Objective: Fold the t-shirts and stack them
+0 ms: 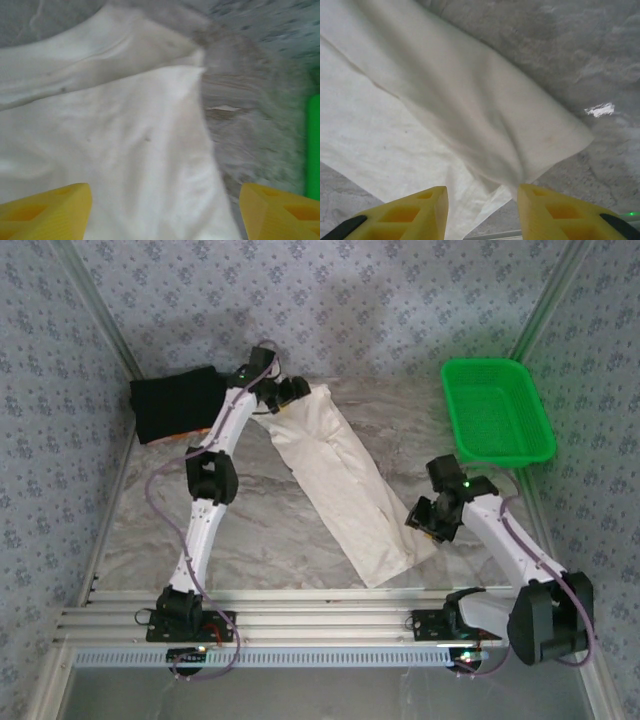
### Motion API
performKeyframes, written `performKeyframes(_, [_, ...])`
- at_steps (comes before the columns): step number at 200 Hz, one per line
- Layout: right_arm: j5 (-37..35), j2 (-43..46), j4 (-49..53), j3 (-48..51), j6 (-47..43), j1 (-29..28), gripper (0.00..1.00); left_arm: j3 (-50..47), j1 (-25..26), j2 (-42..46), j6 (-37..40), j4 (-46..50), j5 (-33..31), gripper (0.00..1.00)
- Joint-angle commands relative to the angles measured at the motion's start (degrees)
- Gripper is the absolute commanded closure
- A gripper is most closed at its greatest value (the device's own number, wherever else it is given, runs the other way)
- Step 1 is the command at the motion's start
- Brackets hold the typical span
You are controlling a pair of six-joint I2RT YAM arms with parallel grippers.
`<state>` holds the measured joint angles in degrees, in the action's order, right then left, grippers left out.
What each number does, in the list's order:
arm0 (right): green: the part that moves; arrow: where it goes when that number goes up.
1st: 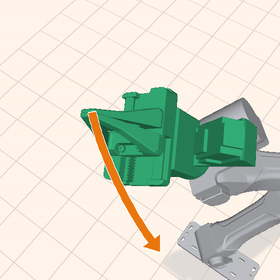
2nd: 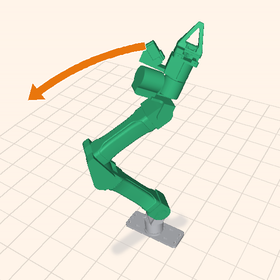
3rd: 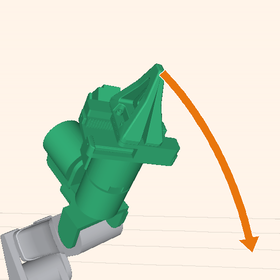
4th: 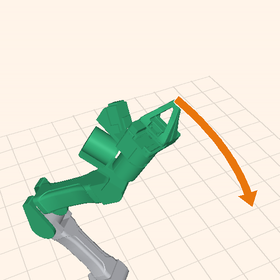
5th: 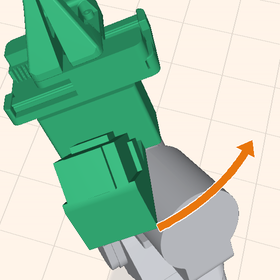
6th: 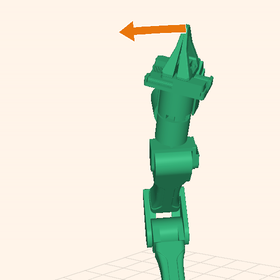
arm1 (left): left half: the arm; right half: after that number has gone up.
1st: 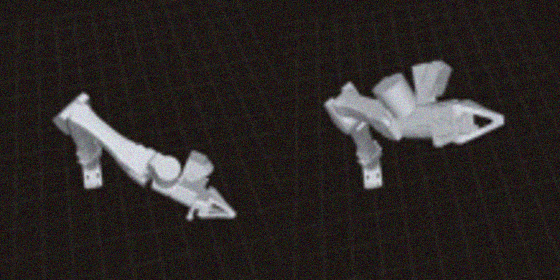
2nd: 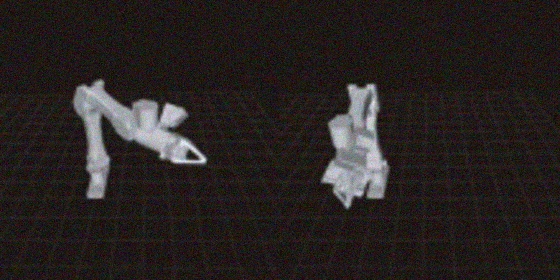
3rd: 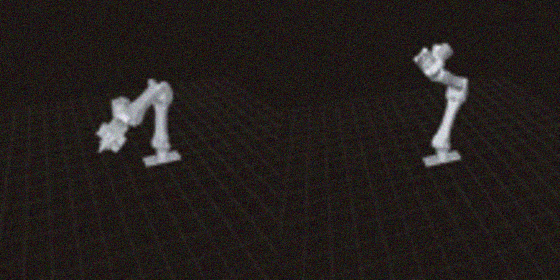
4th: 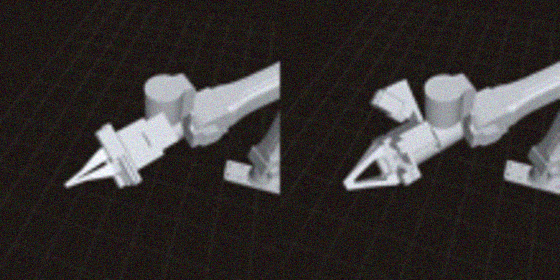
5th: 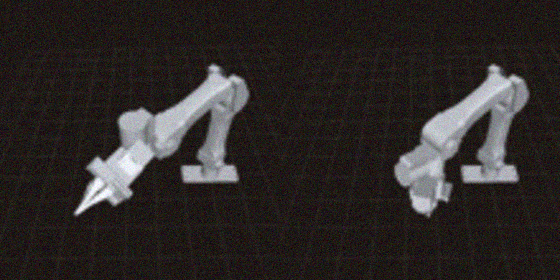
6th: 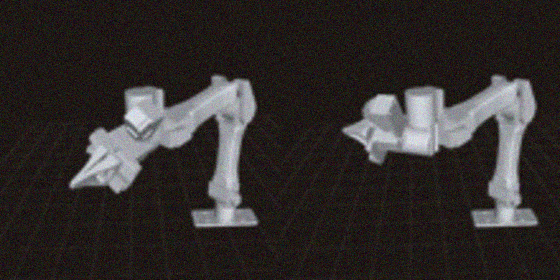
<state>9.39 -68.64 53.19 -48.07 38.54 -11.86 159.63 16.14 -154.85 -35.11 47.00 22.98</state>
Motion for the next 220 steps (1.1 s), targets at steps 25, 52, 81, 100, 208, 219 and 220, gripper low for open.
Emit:
performKeyframes(25, [7.2,-12.0,-2.1,-5.1,-14.3,4.7,0.58,-11.6,3.5,20.6,5.3,12.2,-2.0,0.24])
performKeyframes(52, [9.2,-17.7,-2.8,-6.9,-18.2,4.5,0.61,-41.8,6.7,32.6,0.5,0.8,-4.4,0.24])
performKeyframes(81, [10.3,-21.2,-5.4,-6.0,-18.5,4.0,0.62,-61.7,8.1,38.2,-6.8,-11.6,-6.2,0.24])
performKeyframes(100, [10.4,-22.8,-6.0,-5.6,-18.7,3.2,0.62,-65.4,9.5,37.5,-8.8,-15.2,-6.9,0.25])
performKeyframes(208, [17.5,-22.8,-11.4,3.3,-8.4,-4.3,0.65,-45.4,9.5,18.2,-6.5,-4.8,-16.4,0.27])
performKeyframes(219, [18.7,-23.0,-12.5,3.7,-6.2,-6.7,0.65,-42.1,9.0,15.9,-5.0,-2.8,-17.3,0.27])
performKeyframes(220, [18.8,-23.0,-12.6,3.7,-6.0,-6.9,0.65,-41.9,9.0,15.8,-4.9,-2.6,-17.4,0.27])
